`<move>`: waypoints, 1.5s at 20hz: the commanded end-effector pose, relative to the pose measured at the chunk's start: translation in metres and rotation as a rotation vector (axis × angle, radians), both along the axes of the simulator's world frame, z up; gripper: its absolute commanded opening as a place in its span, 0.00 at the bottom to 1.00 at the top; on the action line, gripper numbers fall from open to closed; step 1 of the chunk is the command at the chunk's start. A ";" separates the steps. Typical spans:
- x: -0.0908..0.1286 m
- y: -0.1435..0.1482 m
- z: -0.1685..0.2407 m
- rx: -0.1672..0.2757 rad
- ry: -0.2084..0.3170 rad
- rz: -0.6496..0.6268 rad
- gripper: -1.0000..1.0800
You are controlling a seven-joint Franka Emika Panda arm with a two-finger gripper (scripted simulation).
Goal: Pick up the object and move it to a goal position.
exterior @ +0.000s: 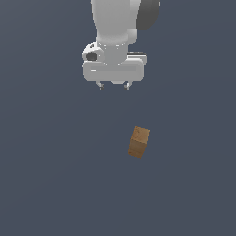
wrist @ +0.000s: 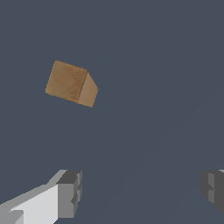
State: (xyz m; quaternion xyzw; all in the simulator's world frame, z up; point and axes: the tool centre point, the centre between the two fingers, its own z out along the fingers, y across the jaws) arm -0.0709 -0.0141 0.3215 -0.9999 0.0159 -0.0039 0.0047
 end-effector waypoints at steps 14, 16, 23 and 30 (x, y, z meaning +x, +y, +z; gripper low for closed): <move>-0.003 -0.001 -0.013 -0.021 0.029 0.055 0.96; -0.002 0.000 -0.014 -0.021 0.029 0.051 0.96; 0.013 0.009 -0.023 -0.022 0.027 0.014 0.96; 0.042 0.031 -0.044 -0.023 0.021 -0.065 0.96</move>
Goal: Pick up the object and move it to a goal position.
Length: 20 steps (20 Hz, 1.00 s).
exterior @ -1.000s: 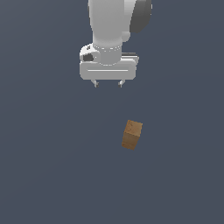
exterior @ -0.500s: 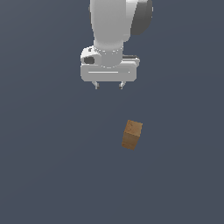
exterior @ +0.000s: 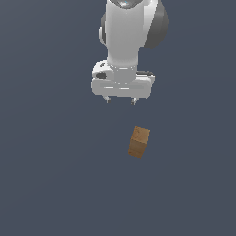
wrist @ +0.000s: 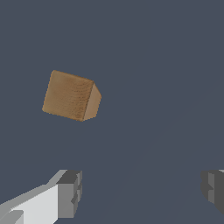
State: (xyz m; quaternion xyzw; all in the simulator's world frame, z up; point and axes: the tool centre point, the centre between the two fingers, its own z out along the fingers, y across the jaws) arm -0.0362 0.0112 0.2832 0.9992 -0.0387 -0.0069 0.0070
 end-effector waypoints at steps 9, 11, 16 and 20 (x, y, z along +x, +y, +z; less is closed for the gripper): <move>0.052 0.050 -0.052 0.004 -0.011 -0.162 0.96; 0.059 0.059 -0.061 0.005 -0.012 -0.188 0.96; 0.071 0.074 -0.079 0.009 -0.015 -0.235 0.96; 0.076 0.082 -0.088 0.011 -0.016 -0.257 0.96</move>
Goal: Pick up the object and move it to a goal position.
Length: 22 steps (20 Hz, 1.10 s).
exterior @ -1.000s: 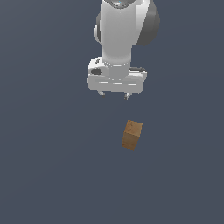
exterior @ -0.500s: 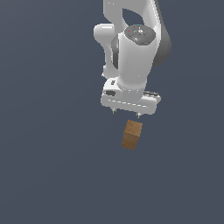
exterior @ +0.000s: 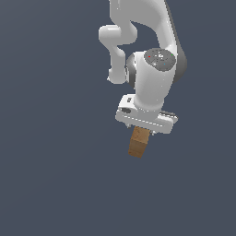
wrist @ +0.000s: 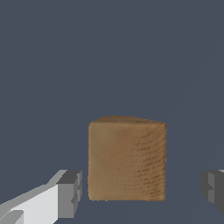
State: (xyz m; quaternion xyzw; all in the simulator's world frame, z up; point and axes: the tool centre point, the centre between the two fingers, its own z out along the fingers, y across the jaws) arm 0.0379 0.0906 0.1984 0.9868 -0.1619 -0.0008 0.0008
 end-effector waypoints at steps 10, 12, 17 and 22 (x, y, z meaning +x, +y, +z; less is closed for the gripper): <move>0.003 0.004 -0.014 0.001 -0.001 -0.014 0.96; 0.003 0.004 -0.022 0.001 -0.001 -0.015 0.96; 0.002 0.005 -0.047 0.001 -0.001 -0.016 0.96; 0.003 0.005 -0.056 0.001 -0.002 -0.017 0.96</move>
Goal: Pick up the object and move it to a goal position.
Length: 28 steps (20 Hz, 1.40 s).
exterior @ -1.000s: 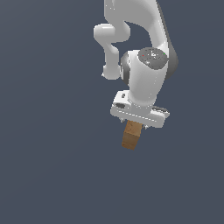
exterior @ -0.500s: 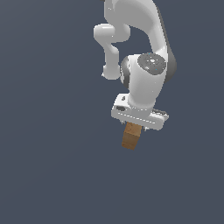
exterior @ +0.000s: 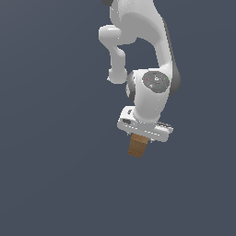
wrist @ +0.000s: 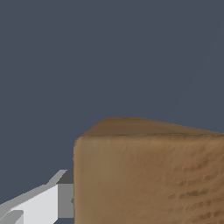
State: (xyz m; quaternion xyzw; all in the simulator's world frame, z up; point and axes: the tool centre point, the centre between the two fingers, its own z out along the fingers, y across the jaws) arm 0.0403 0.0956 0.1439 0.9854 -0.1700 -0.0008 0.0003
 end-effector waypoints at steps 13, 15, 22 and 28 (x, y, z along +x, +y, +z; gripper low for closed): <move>0.001 0.001 -0.001 0.000 -0.001 0.000 0.00; 0.000 0.001 0.000 0.000 -0.001 0.000 0.00; -0.010 0.000 0.015 0.000 -0.001 0.000 0.00; -0.029 0.000 0.046 0.000 -0.001 0.000 0.00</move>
